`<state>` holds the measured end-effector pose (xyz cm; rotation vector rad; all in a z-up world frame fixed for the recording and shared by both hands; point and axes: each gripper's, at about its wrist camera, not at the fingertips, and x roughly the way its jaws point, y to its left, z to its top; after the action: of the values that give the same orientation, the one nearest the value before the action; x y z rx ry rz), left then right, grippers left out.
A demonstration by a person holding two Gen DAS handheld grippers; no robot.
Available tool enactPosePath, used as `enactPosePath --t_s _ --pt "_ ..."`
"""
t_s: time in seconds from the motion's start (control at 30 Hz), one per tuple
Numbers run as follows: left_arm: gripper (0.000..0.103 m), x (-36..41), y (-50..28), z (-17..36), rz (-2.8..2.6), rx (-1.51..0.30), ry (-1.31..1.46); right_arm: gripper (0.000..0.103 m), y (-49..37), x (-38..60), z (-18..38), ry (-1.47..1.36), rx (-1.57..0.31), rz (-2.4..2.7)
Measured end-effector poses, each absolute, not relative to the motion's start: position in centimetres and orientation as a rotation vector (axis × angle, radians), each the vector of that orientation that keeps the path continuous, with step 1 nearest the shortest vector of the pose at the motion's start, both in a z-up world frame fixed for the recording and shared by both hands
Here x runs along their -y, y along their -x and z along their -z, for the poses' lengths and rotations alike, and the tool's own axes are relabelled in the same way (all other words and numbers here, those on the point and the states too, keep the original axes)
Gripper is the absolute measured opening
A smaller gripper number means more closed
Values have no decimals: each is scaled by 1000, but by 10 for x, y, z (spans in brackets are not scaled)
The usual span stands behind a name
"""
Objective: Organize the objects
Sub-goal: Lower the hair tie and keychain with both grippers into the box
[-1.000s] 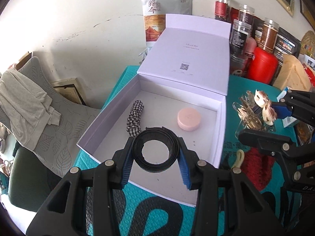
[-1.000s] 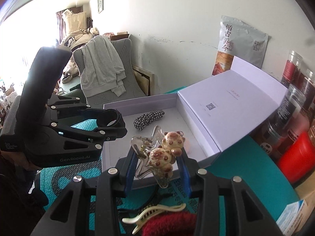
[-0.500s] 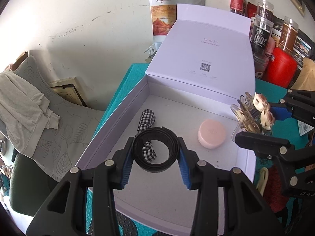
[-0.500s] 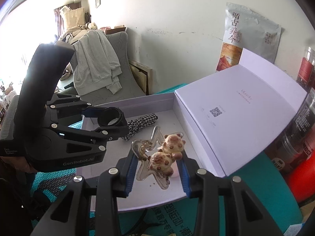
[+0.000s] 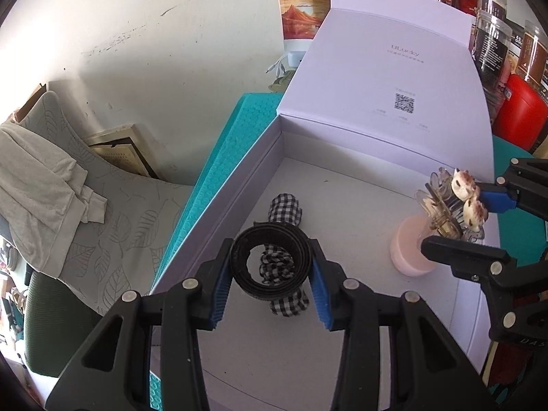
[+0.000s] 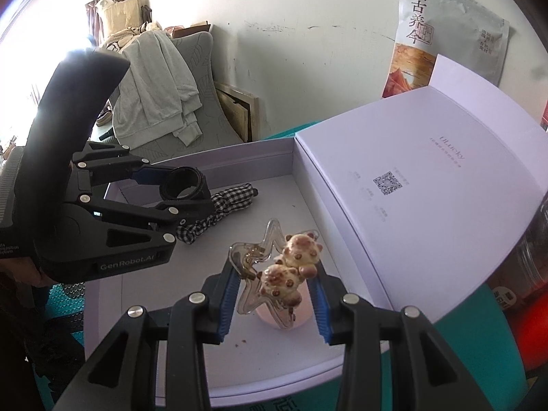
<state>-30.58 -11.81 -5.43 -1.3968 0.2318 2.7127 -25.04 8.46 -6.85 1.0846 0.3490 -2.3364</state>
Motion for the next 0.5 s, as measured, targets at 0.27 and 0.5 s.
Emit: enactPosePath --t_s 0.27,0.5 --pt "40 116 317 68 -2688 -250 1449 39 261 -83 82 -1135 -360 2325" --pt "40 114 319 76 -2677 -263 1471 39 264 -85 88 -1162 -371 2331"
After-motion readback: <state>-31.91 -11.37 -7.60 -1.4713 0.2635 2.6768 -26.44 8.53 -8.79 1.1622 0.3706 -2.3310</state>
